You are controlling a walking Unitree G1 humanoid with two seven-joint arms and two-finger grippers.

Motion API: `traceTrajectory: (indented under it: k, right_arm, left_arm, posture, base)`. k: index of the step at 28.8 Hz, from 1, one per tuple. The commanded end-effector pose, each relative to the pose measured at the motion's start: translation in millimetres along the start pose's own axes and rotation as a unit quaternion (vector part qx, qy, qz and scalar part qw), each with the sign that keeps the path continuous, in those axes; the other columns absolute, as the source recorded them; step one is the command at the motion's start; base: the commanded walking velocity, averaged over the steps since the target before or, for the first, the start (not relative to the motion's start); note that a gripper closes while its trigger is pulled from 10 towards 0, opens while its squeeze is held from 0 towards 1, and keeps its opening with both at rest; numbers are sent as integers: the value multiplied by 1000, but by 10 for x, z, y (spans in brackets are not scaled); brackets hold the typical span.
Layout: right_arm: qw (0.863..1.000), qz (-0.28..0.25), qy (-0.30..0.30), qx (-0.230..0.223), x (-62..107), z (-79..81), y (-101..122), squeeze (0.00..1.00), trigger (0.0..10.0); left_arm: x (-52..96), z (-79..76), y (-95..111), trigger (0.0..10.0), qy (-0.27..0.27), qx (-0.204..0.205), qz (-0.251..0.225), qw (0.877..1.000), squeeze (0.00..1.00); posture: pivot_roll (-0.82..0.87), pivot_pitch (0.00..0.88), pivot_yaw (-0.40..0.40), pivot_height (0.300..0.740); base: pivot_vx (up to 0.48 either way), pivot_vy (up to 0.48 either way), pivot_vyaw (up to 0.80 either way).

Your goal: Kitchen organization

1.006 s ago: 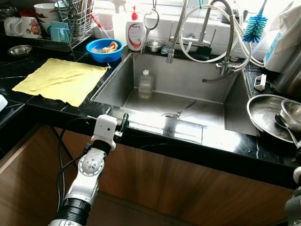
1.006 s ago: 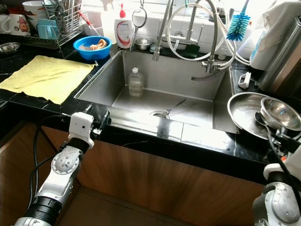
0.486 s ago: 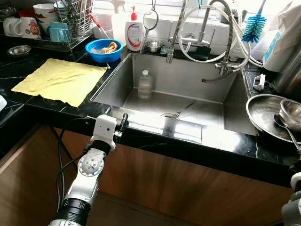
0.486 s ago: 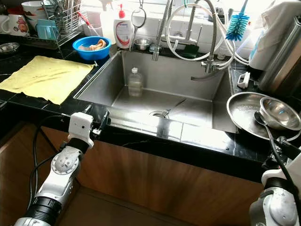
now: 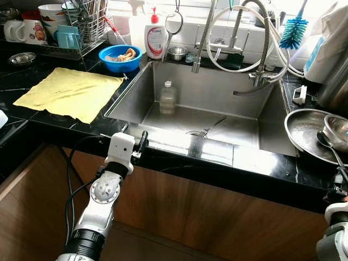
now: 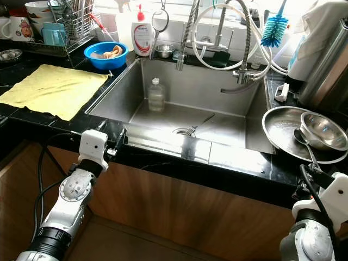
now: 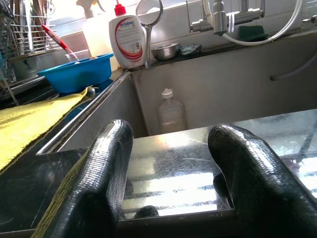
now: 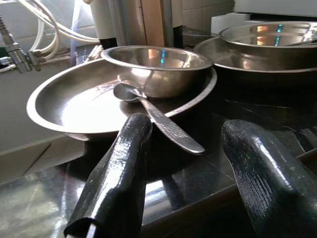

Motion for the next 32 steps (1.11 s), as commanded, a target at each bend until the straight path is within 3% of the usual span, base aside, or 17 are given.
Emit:
traceTrajectory:
  k: [1,10,11,12,13,14,15,16,18,19,22,26,27,28,29,31,32]
  right_arm:
    - [1000,0,-2,-1,3,-7,-14,0,10000]
    - [1000,-1,3,-4,-11,30,-6,0,10000]
    - [1000,0,5,-3,-13,36,-7,0,7059]
    - [1000,0,6,-3,-14,40,-9,0,7059]
    - [1000,2,7,-2,-14,47,-22,0,3922]
    - [1000,2,7,-2,-14,47,-22,0,3922]
    - [1000,4,6,-2,-12,51,-41,0,2706]
    - [1000,5,6,-3,-12,52,-44,0,2667]
    - [1000,5,7,-3,-13,61,-44,0,3098]
    - [1000,6,10,-3,-17,74,-46,0,4157]
    - [1000,12,16,3,-30,114,-77,0,10000]
    - [1000,12,17,-1,-25,129,-74,0,10000]
    - [1000,11,16,-2,-25,129,-71,0,6196]
    - [1000,11,16,-2,-25,128,-67,0,4627]
    - [1000,10,17,-3,-26,129,-63,0,1412]
    - [1000,8,18,-5,-30,134,-53,0,0]
    - [1000,7,19,-5,-32,138,-47,0,0]
  left_arm:
    - [46,17,-102,10000,1,-4,23,1000,0]
    - [46,21,-101,10000,1,-5,23,1000,0]
    - [45,21,-101,10000,1,-5,23,1000,0]
    - [45,20,-102,10000,1,-5,23,1000,0]
    - [45,17,-105,10000,1,-5,24,1000,0]
    - [45,17,-105,10000,1,-5,24,1000,0]
    - [45,14,-105,10000,1,-5,24,1000,0]
    - [45,13,-106,10000,1,-5,24,1000,0]
    - [45,14,-105,10000,1,-5,23,1000,0]
    - [44,15,-106,10000,1,-5,24,1000,0]
    - [43,19,-107,10000,2,-6,24,1000,0]
    - [48,21,-105,10000,2,-6,24,1000,0]
    - [48,22,-106,10000,2,-6,24,1000,0]
    - [48,23,-106,10000,2,-6,24,1000,0]
    - [48,22,-106,10000,2,-6,24,1000,0]
    - [47,23,-104,10000,2,-6,24,1000,0]
    - [45,26,-103,10000,2,-7,24,1000,0]
  posture:
    - [-20,0,-35,740]
    - [-17,0,-36,740]
    - [-19,0,-36,740]
    - [-19,0,-36,740]
    - [-20,0,-36,740]
    - [-20,0,-36,740]
    - [-17,0,-37,740]
    - [-17,0,-37,740]
    - [-17,0,-37,740]
    - [-17,0,-37,740]
    - [-17,0,-37,740]
    - [-15,0,-38,740]
    - [-15,0,-38,740]
    - [-15,0,-38,740]
    - [-15,0,-38,740]
    - [-14,0,-39,740]
    - [-14,0,-39,740]
  base:
    - [0,0,0]
    - [0,0,0]
    - [0,0,0]
    - [0,0,0]
    - [0,0,0]
    - [0,0,0]
    - [0,0,0]
    - [0,0,0]
    - [0,0,0]
    - [0,0,0]
    - [0,0,0]
    - [0,0,0]
    - [0,0,0]
    - [0,0,0]
    - [0,0,0]
    - [0,0,0]
    - [0,0,0]
Point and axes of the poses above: a point about 5 cm out from each wrist's last joint towards the gripper, its own x axis pointing back from the gripper into the wrist, its own y axis along the axis of the wrist's last joint, z = x × y, the point moved 6 cm from there along -x, pointing out of the wrist towards the gripper, and after that the axes turned 15 degrees about x, right-handed, at the moved point
